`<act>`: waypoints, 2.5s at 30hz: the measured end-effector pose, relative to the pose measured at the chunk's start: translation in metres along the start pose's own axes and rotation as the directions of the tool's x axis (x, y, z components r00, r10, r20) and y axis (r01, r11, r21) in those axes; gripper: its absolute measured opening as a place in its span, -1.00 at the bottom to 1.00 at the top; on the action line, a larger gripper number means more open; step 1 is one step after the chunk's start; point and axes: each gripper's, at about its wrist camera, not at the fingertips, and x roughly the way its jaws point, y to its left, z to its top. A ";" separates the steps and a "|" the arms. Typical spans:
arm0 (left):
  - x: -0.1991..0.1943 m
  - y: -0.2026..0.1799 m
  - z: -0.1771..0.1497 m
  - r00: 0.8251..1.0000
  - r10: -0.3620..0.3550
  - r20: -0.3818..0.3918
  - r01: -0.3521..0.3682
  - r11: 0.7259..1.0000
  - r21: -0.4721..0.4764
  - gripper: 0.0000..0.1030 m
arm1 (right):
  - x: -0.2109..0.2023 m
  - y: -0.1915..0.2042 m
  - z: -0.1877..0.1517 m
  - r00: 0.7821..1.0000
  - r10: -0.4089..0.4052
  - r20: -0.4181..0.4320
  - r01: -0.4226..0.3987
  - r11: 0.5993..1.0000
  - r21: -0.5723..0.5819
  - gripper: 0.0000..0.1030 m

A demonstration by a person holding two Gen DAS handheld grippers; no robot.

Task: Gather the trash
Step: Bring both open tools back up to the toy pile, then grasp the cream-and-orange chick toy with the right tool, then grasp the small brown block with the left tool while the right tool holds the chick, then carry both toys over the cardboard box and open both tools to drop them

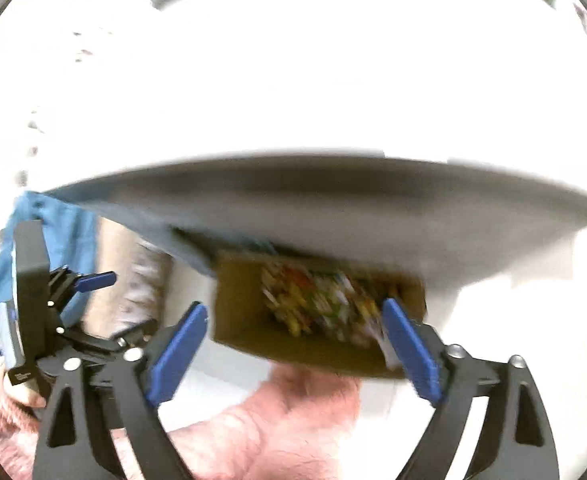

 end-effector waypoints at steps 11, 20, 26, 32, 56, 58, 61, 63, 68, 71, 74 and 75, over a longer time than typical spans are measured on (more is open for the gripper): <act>-0.084 0.026 0.043 0.966 0.218 0.137 -0.195 0.967 -0.161 0.78 | 0.000 -0.046 0.253 0.922 -0.231 0.310 0.173 0.964 0.203 0.90; -0.101 0.026 0.064 0.946 0.304 0.117 -0.272 0.934 -0.230 0.78 | 0.070 -0.091 0.342 0.941 -0.308 0.138 0.268 0.930 0.250 0.21; -0.107 0.033 0.104 0.942 0.248 0.228 -0.196 0.954 -0.229 0.78 | 0.021 -0.100 0.286 0.967 -0.167 0.191 0.124 0.968 0.219 0.18; -0.072 0.041 0.211 0.926 0.091 0.366 -0.050 0.991 -0.121 0.78 | -0.062 -0.099 0.198 0.964 -0.062 0.257 0.015 0.983 0.183 0.18; -0.014 0.086 0.358 0.960 -0.150 0.238 0.175 0.981 -0.087 -0.70 | -0.113 -0.106 0.092 0.954 -0.086 0.287 -0.003 0.955 0.297 0.19; -0.032 0.086 0.336 0.948 -0.176 0.266 0.201 0.977 -0.067 -0.70 | -0.110 -0.094 0.094 0.959 -0.072 0.274 -0.001 0.966 0.257 0.19; -0.070 0.073 0.290 0.930 -0.214 0.300 0.230 0.973 -0.019 -0.70 | -0.107 -0.073 0.096 0.965 -0.057 0.256 0.009 0.982 0.186 0.19; -0.098 0.065 0.251 0.917 -0.247 0.312 0.257 0.966 0.012 -0.70 | -0.105 -0.055 0.094 0.969 -0.046 0.243 0.014 0.991 0.133 0.19; -0.132 0.031 0.159 0.938 -0.212 0.274 0.203 0.977 0.064 -0.70 | -0.096 -0.009 0.072 0.983 -0.033 0.179 0.036 0.999 -0.013 0.19; -0.132 0.013 0.099 0.944 -0.264 0.200 0.254 0.964 0.076 -0.70 | -0.080 0.013 0.043 0.994 -0.027 0.106 0.035 0.996 -0.079 0.19; -0.106 -0.005 0.053 0.953 -0.274 0.127 0.265 0.961 0.082 -0.70 | -0.044 0.021 0.005 0.999 -0.038 0.004 0.039 0.994 -0.103 0.19; -0.094 -0.008 0.047 0.951 -0.291 0.103 0.285 0.956 0.066 -0.70 | -0.029 0.019 -0.005 0.999 -0.039 -0.023 0.037 0.995 -0.097 0.19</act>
